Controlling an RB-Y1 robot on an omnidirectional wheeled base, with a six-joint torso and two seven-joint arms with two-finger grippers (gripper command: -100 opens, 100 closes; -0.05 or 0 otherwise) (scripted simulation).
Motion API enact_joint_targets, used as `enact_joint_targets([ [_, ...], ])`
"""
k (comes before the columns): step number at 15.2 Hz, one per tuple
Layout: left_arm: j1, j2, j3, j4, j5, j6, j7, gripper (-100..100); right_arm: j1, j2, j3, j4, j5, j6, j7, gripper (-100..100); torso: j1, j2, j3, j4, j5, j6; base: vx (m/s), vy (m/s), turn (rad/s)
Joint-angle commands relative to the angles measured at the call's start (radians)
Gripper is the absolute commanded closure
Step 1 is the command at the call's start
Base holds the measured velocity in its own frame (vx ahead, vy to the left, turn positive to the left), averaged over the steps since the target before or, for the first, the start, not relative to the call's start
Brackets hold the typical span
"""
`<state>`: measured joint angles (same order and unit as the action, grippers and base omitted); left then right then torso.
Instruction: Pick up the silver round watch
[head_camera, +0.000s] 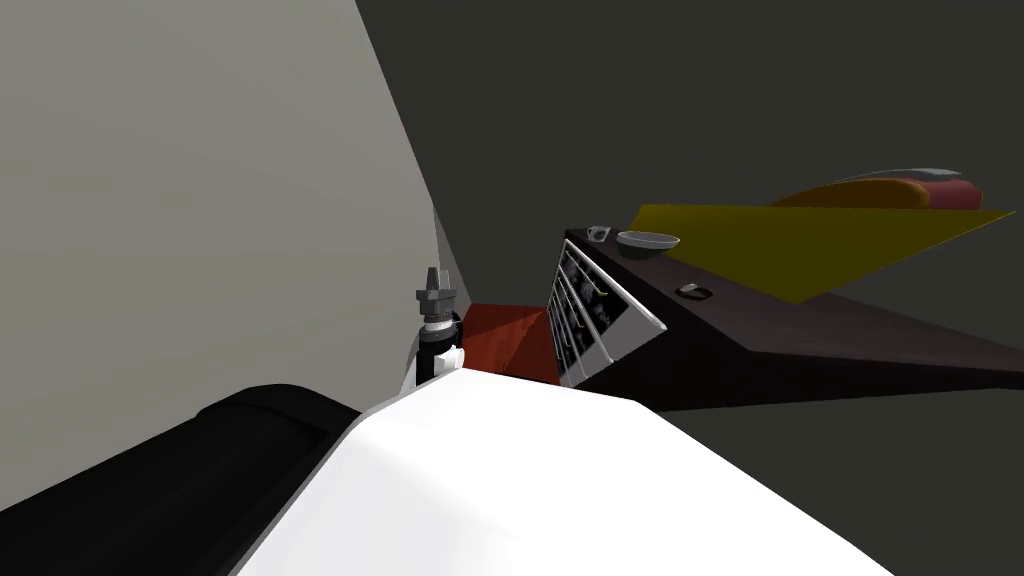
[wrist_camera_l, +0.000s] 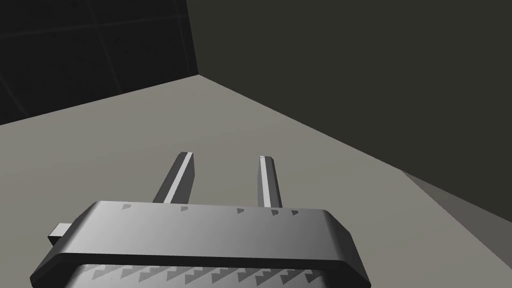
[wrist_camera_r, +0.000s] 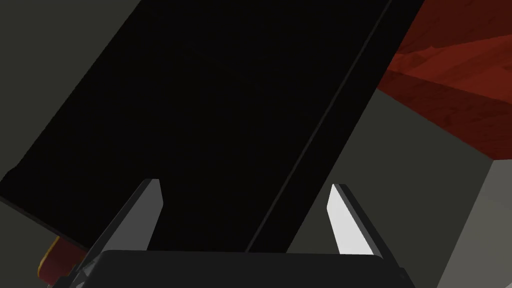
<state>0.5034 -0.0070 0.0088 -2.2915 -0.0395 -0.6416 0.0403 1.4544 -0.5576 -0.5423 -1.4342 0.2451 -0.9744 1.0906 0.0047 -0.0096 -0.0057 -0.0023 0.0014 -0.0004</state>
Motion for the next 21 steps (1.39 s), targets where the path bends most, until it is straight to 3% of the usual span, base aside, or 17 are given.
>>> enact_joint_targets([
  [1,0.000,0.000,0.000,0.000,0.000,0.000,0.000,0,0.004,-0.012,-0.007,0.030,0.000,-0.017,0.025,-100,0.000,0.000,0.000,0.000,0.000,0.000,0.070,0.035,-0.002],
  [2,0.000,0.000,0.000,0.000,0.000,0.000,0.000,0,0.054,-0.039,-0.040,0.063,0.015,-0.053,0.064,-100,-0.001,0.002,0.001,0.000,0.000,0.000,0.111,0.063,0.001],
  [4,0.000,0.000,0.000,0.000,0.000,0.000,0.000,0,0.058,-0.039,-0.040,0.081,0.015,-0.053,0.090,-100,0.000,0.000,0.000,0.000,0.000,0.000,0.130,0.067,-0.009],
  [5,0.000,0.000,0.000,0.000,0.000,0.000,0.000,0,0.105,-0.066,-0.072,0.111,0.029,-0.090,0.114,-100,0.000,0.000,0.000,0.000,0.000,0.000,0.153,0.074,-0.005],
  [7,0.000,0.000,0.000,0.000,0.000,0.000,0.000,0,0.112,-0.066,-0.072,0.132,0.029,-0.090,0.155,-100,0.001,-0.003,-0.001,-0.001,0.000,0.000,0.159,0.070,-0.009],
  [8,0.000,0.000,0.000,0.000,0.000,0.000,0.000,0,0.150,-0.093,-0.103,0.177,0.043,-0.127,0.179,-100,0.000,-0.002,-0.001,-0.001,0.000,0.000,0.174,0.074,0.000],
  [11,0.000,0.000,0.000,0.000,0.000,0.000,0.000,0,0.166,-0.093,-0.103,0.181,0.043,-0.127,0.218,-100,0.000,-0.004,-0.002,-0.001,0.000,0.000,0.145,0.049,-0.004],
  [12,0.000,0.000,0.000,0.000,0.000,0.000,0.000,0,0.214,-0.119,-0.133,0.228,0.056,-0.165,0.254,-100,-0.001,-0.001,-0.001,0.000,0.000,0.000,0.142,0.040,0.005],
  [14,0.000,0.000,0.000,0.000,0.000,0.000,0.000,0,0.218,-0.119,-0.133,0.229,0.056,-0.165,0.280,-100,-0.001,-0.003,-0.002,-0.001,0.000,0.000,0.143,0.044,-0.003],
  [15,0.000,0.000,0.000,0.000,0.000,0.000,0.000,0,0.259,-0.145,-0.163,0.272,0.069,-0.203,0.310,-100,-0.002,-0.002,-0.001,0.000,-0.001,0.000,0.163,0.050,0.000],
  [17,0.000,0.000,0.000,0.000,0.000,0.000,0.000,0,0.270,-0.145,-0.163,0.275,0.069,-0.203,0.341,-100,0.000,-0.004,-0.003,-0.001,0.000,0.000,0.171,0.059,0.000],
  [18,0.000,0.000,0.000,0.000,0.000,0.000,0.000,0,0.317,-0.171,-0.191,0.301,0.082,-0.238,0.364,-100,-0.001,-0.004,-0.002,-0.001,0.000,0.000,0.177,0.070,0.004],
  [20,0.000,0.000,0.000,0.000,0.000,0.000,0.000,0,0.320,-0.171,-0.191,0.320,0.082,-0.242,0.400,-100,0.000,-0.006,-0.003,-0.001,0.000,0.000,0.171,0.049,-0.001],
  [21,0.000,0.000,0.000,0.000,0.000,0.000,0.000,0,0.365,-0.196,-0.219,0.356,0.094,-0.281,0.423,-100,-0.001,-0.004,-0.002,-0.001,0.000,0.000,0.173,0.034,0.007],
])
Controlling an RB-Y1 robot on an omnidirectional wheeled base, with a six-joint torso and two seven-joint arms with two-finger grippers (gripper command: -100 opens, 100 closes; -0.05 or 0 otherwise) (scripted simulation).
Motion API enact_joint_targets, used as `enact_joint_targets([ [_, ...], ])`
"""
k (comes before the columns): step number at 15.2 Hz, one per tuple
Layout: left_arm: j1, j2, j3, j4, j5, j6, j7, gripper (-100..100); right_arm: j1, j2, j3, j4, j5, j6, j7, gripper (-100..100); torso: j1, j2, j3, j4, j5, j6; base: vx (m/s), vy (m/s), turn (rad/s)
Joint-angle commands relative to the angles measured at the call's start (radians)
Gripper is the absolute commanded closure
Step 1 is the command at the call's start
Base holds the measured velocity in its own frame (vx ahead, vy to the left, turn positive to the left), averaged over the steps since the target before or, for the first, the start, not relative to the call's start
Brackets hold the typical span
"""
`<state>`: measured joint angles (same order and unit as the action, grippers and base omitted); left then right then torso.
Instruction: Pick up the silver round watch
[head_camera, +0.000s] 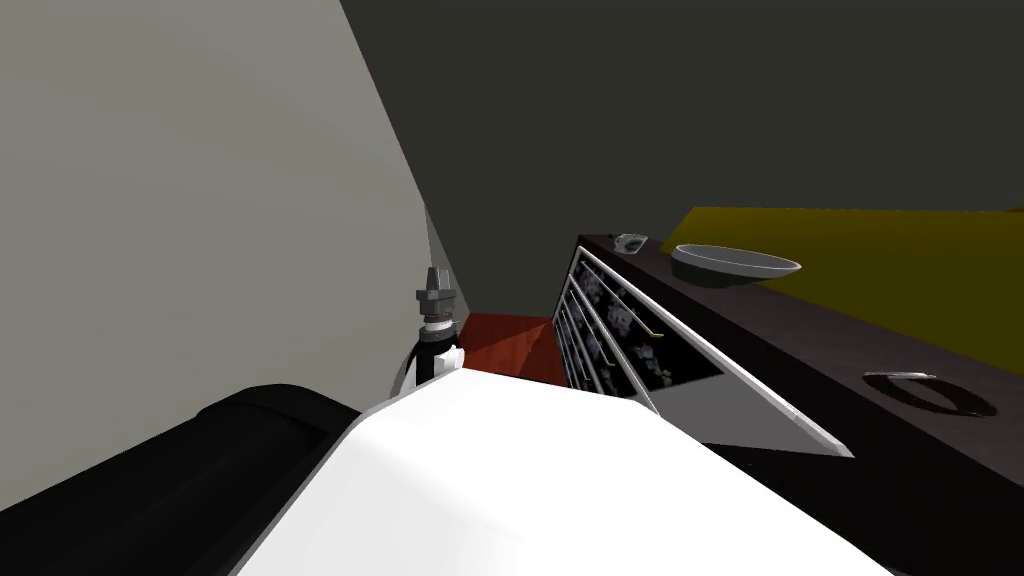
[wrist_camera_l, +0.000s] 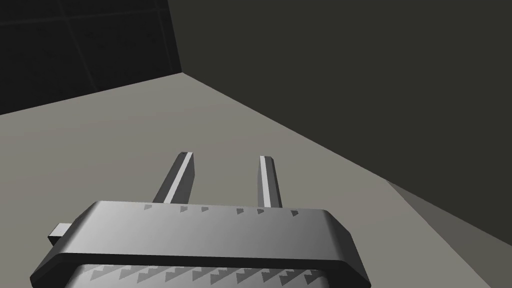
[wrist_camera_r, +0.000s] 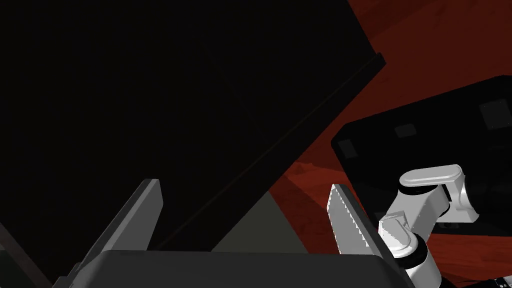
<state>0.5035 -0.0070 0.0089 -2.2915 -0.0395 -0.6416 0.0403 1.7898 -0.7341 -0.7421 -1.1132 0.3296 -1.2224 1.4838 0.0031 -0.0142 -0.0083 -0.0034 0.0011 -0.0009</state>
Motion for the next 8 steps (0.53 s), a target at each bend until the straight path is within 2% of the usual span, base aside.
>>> enact_joint_targets([
  [1,0.000,0.000,0.000,0.000,0.000,0.000,0.000,0,0.033,-0.019,-0.019,0.041,0.009,-0.033,0.050,-100,0.000,0.000,0.000,0.000,0.000,0.000,0.193,0.040,0.009],
  [3,0.000,0.000,0.000,0.000,0.000,0.000,0.000,0,0.033,-0.019,-0.019,0.041,0.009,-0.033,0.063,-100,0.000,0.000,0.000,0.000,0.000,0.000,0.116,0.023,0.002],
  [4,0.000,0.000,0.000,0.000,0.000,0.000,0.000,0,0.080,-0.044,-0.045,0.080,0.020,-0.073,0.100,-100,-0.001,0.003,0.002,0.001,-0.001,0.000,0.128,0.021,0.009],
  [5,0.000,0.000,0.000,0.000,0.000,0.000,0.000,0,0.080,-0.044,-0.045,0.080,0.020,-0.073,0.117,-100,-0.001,0.003,0.002,0.001,0.000,0.000,0.170,0.042,0.012],
  [6,0.000,0.000,0.000,0.000,0.000,0.000,0.000,0,0.116,-0.068,-0.069,0.117,0.031,-0.110,0.140,-100,-0.001,0.002,0.001,0.001,0.000,0.000,0.219,0.056,0.015],
  [8,0.000,0.000,0.000,0.000,0.000,0.000,0.000,0,0.125,-0.068,-0.069,0.117,0.031,-0.113,0.169,-100,0.000,-0.003,-0.002,-0.001,0.000,0.000,0.210,0.043,0.007],
])
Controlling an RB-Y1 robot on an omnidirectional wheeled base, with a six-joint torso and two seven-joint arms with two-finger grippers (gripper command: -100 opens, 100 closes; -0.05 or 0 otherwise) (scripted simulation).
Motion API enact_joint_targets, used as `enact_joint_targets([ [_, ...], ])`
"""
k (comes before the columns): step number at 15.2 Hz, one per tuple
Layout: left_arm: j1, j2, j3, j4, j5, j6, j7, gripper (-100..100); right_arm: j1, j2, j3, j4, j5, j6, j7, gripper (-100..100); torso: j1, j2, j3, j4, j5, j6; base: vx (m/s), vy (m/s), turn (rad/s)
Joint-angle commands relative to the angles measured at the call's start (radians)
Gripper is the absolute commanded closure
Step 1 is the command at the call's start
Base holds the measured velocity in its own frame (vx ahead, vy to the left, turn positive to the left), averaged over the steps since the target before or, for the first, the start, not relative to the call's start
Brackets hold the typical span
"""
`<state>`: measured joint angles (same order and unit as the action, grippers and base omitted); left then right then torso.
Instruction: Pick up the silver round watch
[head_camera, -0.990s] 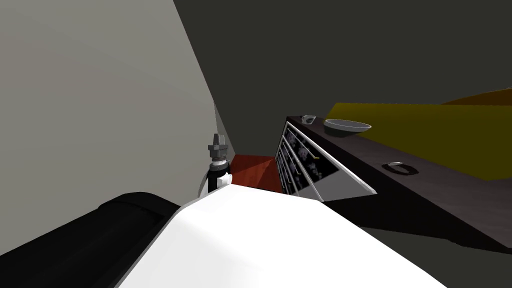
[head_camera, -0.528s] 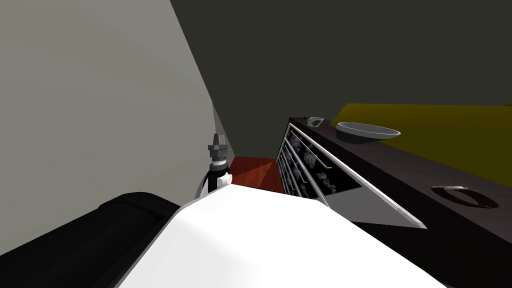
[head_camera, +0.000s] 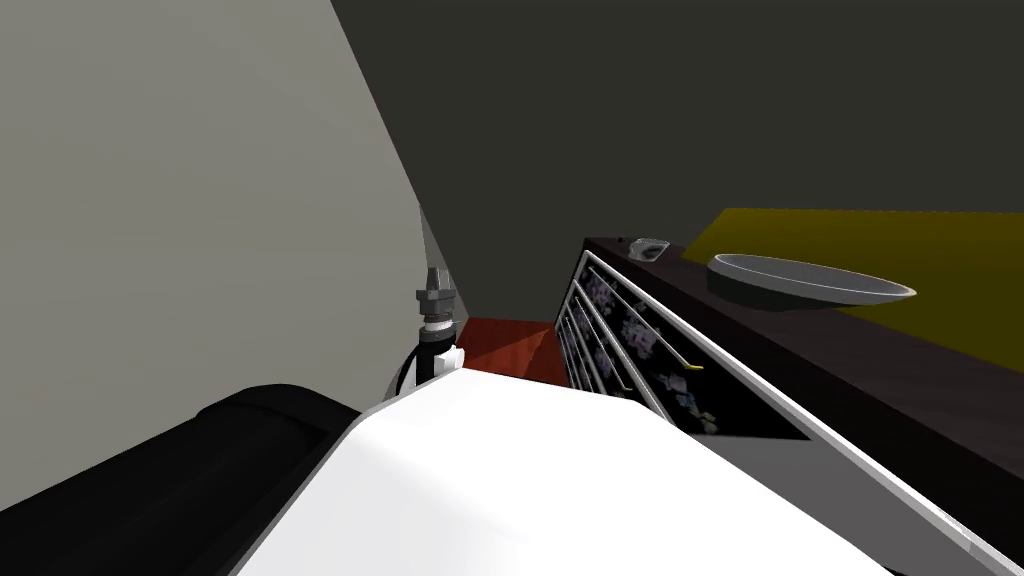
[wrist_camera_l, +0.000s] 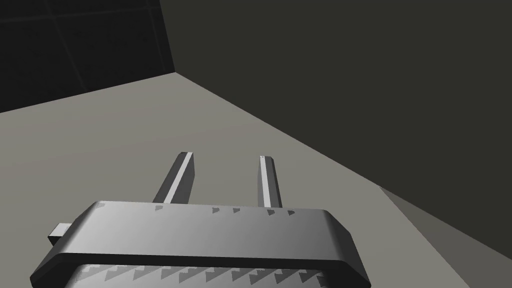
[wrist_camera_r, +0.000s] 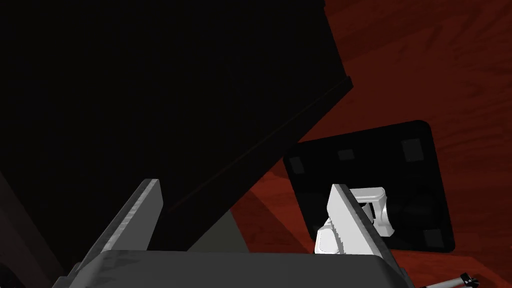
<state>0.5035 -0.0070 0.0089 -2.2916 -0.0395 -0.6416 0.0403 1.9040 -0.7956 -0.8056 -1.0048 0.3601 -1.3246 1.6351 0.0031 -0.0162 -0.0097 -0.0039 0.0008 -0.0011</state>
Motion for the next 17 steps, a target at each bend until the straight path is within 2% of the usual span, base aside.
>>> enact_joint_targets([
  [1,0.000,0.000,0.000,0.000,0.000,0.000,0.000,0,0.050,-0.029,-0.029,0.043,0.010,-0.050,0.050,-100,0.000,0.000,0.000,0.000,0.000,0.000,0.183,0.039,0.017],
  [3,0.000,0.000,0.000,0.000,0.000,0.000,0.000,0,0.053,-0.029,-0.029,0.043,0.010,-0.051,0.066,-100,0.000,-0.001,0.000,0.000,0.000,0.000,0.188,0.025,0.014],
  [4,0.000,0.000,0.000,0.000,0.000,0.000,0.000,0,0.094,-0.052,-0.050,0.074,0.020,-0.086,0.101,-100,-0.001,0.001,0.000,0.000,0.000,0.000,0.182,0.035,0.021],
  [5,0.000,0.000,0.000,0.000,0.000,0.000,0.000,0,0.094,-0.052,-0.050,0.074,0.020,-0.091,0.111,-100,-0.001,0.000,0.000,0.000,0.000,0.000,0.188,0.033,0.023],
  [6,0.000,0.000,0.000,0.000,0.000,0.000,0.000,0,0.127,-0.074,-0.069,0.101,0.028,-0.121,0.138,-100,-0.001,0.000,0.000,0.000,0.000,0.000,0.223,0.053,0.040],
  [7,0.000,0.000,0.000,0.000,0.000,0.000,0.000,0,0.132,-0.074,-0.069,0.101,0.028,-0.132,0.153,-100,0.000,-0.001,0.000,0.000,0.000,0.000,0.229,0.028,0.021],
  [8,0.000,0.000,0.000,0.000,0.000,0.000,0.000,0,0.164,-0.095,-0.087,0.125,0.035,-0.156,0.178,-100,-0.001,-0.002,-0.001,-0.001,0.000,0.000,0.262,-0.013,0.029],
  [9,0.000,0.000,0.000,0.000,0.000,0.000,0.000,0,0.167,-0.095,-0.087,0.125,0.035,-0.172,0.192,-100,-0.003,-0.004,-0.002,-0.001,0.000,0.000,0.261,-0.011,0.037],
  [10,0.000,0.000,0.000,0.000,0.000,0.000,0.000,0,0.199,-0.115,-0.102,0.144,0.042,-0.197,0.218,-100,-0.003,-0.005,-0.003,-0.001,-0.001,0.000,0.252,0.031,0.057],
  [11,0.000,0.000,0.000,0.000,0.000,0.000,0.000,0,0.199,-0.115,-0.102,0.144,0.042,-0.213,0.226,-100,-0.002,-0.005,-0.003,-0.001,-0.001,-0.001,0.227,0.037,0.040],
  [12,0.000,0.000,0.000,0.000,0.000,0.000,0.000,0,0.228,-0.134,-0.115,0.160,0.047,-0.238,0.254,-100,-0.001,-0.004,-0.003,-0.001,0.000,-0.001,0.222,0.040,0.042],
  [13,0.000,0.000,0.000,0.000,0.000,0.000,0.000,0,0.228,-0.134,-0.115,0.160,0.047,-0.253,0.256,-100,-0.001,-0.004,-0.002,-0.001,0.000,0.000,0.218,0.038,0.038],
  [14,0.000,0.000,0.000,0.000,0.000,0.000,0.000,0,0.253,-0.152,-0.125,0.171,0.051,-0.284,0.281,-100,0.000,-0.003,-0.002,-0.001,0.000,0.000,0.231,0.032,0.062],
  [15,0.000,0.000,0.000,0.000,0.000,0.000,0.000,0,0.253,-0.152,-0.125,0.171,0.051,-0.293,0.281,-100,-0.001,-0.004,-0.002,-0.001,0.000,-0.001,0.229,0.008,0.048],
  [16,0.000,0.000,0.000,0.000,0.000,0.000,0.000,0,0.275,-0.168,-0.134,0.178,0.055,-0.327,0.302,-100,-0.002,-0.004,-0.002,-0.001,0.000,0.000,0.235,-0.016,0.060],
  [17,0.000,0.000,0.000,0.000,0.000,0.000,0.000,0,0.275,-0.168,-0.134,0.178,0.055,-0.333,0.302,-100,-0.003,-0.004,-0.002,-0.001,-0.001,-0.001,0.215,-0.010,0.058],
])
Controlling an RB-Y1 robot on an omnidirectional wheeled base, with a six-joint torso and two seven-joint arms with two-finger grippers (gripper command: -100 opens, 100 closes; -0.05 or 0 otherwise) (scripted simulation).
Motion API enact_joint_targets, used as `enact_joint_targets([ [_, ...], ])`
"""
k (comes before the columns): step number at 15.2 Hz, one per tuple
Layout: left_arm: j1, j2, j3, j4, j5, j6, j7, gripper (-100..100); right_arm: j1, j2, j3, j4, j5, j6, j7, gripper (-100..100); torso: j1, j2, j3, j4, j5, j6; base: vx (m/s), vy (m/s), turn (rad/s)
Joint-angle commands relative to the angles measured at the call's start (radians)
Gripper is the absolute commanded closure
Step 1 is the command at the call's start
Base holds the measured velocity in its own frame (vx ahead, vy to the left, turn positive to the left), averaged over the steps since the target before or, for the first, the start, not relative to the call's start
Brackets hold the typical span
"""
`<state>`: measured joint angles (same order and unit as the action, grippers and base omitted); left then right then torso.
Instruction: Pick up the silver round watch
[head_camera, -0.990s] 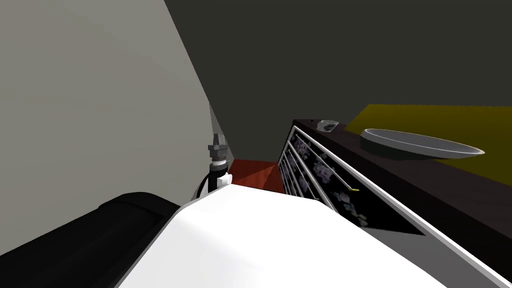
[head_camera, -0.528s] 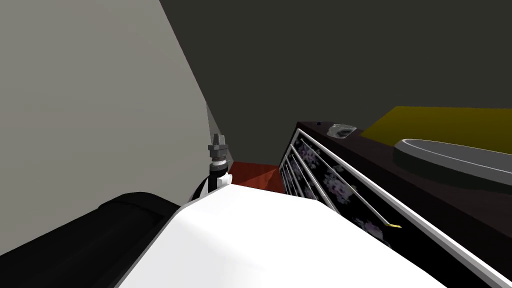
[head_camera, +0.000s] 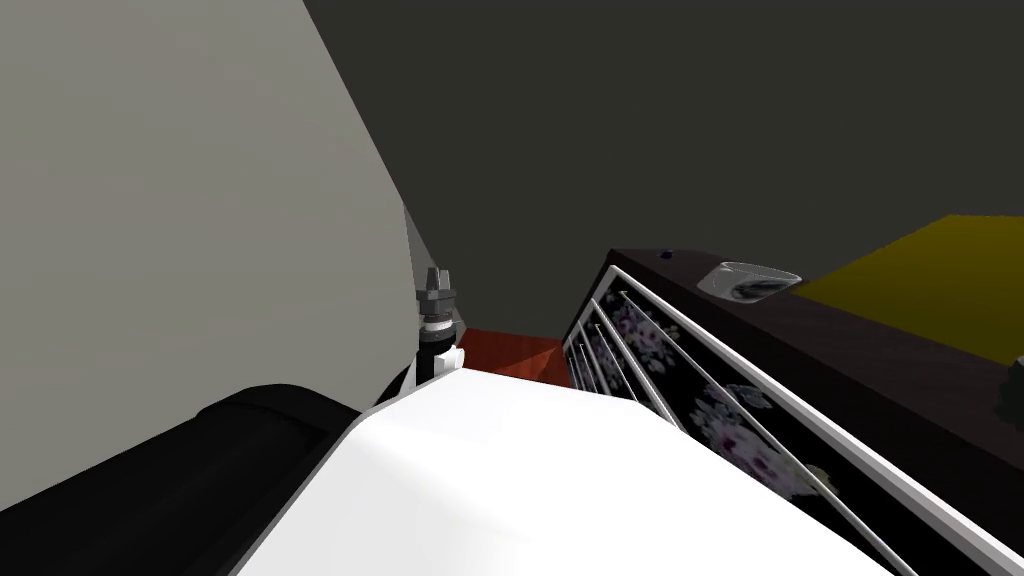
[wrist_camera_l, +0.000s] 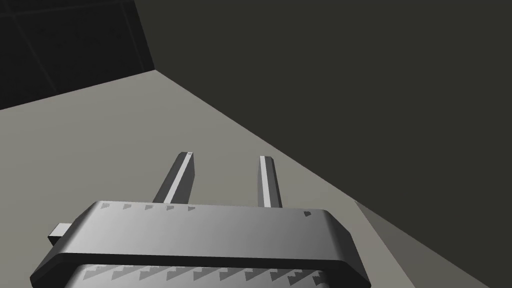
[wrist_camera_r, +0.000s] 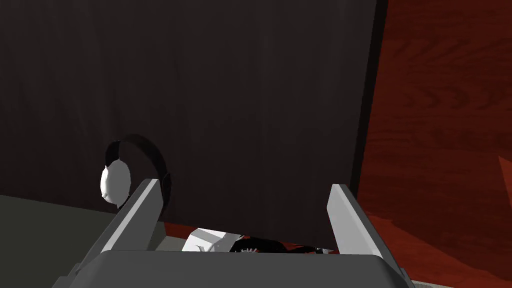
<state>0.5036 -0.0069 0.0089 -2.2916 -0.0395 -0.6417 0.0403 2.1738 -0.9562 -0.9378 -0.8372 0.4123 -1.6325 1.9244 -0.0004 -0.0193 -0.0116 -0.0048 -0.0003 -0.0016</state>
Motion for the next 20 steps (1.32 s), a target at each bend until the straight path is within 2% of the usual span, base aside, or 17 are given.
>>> enact_joint_targets([
  [1,0.000,0.000,0.000,0.000,0.000,0.000,0.000,0,0.025,-0.021,-0.007,0.014,0.005,-0.050,0.029,-100,0.000,0.000,0.000,0.000,0.000,0.000,0.196,-0.001,0.062],
  [3,0.000,0.000,0.000,0.000,0.000,0.000,0.000,0,0.039,-0.031,-0.010,0.015,0.007,-0.089,0.039,-100,0.000,0.003,0.002,0.001,0.000,0.000,0.148,0.012,0.045],
  [5,0.000,0.000,0.000,0.000,0.000,0.000,0.000,0,0.048,-0.036,-0.012,0.016,0.008,-0.108,0.044,-100,0.002,0.007,0.004,0.002,0.000,0.000,0.112,0.013,0.027],
  [6,0.000,0.000,0.000,0.000,0.000,0.000,0.000,0,0.043,-0.028,-0.012,0.008,0.006,-0.086,0.037,-100,0.002,0.008,0.005,0.002,0.000,0.001,0.061,0.000,0.011],
  [7,0.000,0.000,0.000,0.000,0.000,0.000,0.000,0,0.030,-0.051,-0.024,0.006,0.011,-0.070,-0.012,-100,0.001,0.011,0.006,0.003,0.000,0.001,-0.049,0.042,0.159],
  [10,-0.001,0.000,0.000,0.000,0.000,0.000,0.000,0,0.023,-0.062,-0.030,0.005,0.014,-0.060,-0.040,-100,0.005,0.025,0.015,0.006,0.001,0.000,-0.136,0.072,0.141],
  [12,-0.001,0.000,0.000,0.000,0.000,0.000,0.000,0,0.008,-0.085,-0.042,0.003,0.019,-0.039,-0.092,-100,0.005,0.029,0.017,0.008,0.001,0.001,-0.152,0.085,0.133],
  [13,-0.001,0.000,0.000,0.000,0.000,0.000,0.000,0,0.008,-0.085,-0.042,0.003,0.019,-0.039,-0.092,-100,0.007,0.030,0.018,0.008,0.001,0.001,-0.159,0.097,0.122],
  [15,-0.001,0.000,0.000,0.000,0.000,0.000,0.000,0,-0.006,-0.107,-0.053,0.001,0.024,-0.018,-0.142,-100,0.006,0.031,0.019,0.008,0.001,0.001,-0.148,0.075,0.134],
  [18,-0.001,0.000,0.000,0.000,0.000,0.000,0.000,0,-0.014,-0.118,-0.059,0.000,0.026,-0.007,-0.171,-100,0.006,0.030,0.018,0.008,0.001,0.001,-0.115,0.082,0.089],
  [20,-0.001,0.000,0.000,0.000,0.000,0.000,0.000,0,-0.028,-0.140,-0.071,-0.002,0.031,0.014,-0.223,-100,0.005,0.029,0.017,0.008,0.001,0.001,-0.109,0.070,0.140],
])
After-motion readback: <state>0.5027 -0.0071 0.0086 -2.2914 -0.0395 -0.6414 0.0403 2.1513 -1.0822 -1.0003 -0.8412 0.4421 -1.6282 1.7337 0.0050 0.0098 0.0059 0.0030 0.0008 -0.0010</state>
